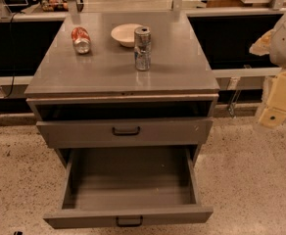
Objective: Close middle drawer
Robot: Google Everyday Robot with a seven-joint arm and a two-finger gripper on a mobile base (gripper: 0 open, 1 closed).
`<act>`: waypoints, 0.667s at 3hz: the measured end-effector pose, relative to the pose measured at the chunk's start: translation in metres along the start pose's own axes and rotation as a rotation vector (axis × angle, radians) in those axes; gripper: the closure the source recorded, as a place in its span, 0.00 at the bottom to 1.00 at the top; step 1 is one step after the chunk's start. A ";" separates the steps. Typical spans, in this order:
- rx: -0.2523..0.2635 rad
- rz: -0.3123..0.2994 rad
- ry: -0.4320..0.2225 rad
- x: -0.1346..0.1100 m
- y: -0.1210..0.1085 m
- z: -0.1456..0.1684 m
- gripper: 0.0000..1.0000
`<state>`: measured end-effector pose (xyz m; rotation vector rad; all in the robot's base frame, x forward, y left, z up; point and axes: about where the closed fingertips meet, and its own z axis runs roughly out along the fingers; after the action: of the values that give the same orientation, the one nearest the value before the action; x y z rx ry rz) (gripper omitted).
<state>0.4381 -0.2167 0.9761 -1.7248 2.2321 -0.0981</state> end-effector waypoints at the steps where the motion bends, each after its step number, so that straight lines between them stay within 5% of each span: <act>1: 0.006 0.000 -0.009 -0.002 0.000 0.001 0.00; 2: 0.011 -0.004 -0.098 -0.030 0.026 0.011 0.00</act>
Offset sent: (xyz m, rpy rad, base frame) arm -0.0072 0.1314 -0.1282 0.2872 -0.0761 0.0915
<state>0.4236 -0.1794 0.9655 -1.6912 2.1536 -0.0258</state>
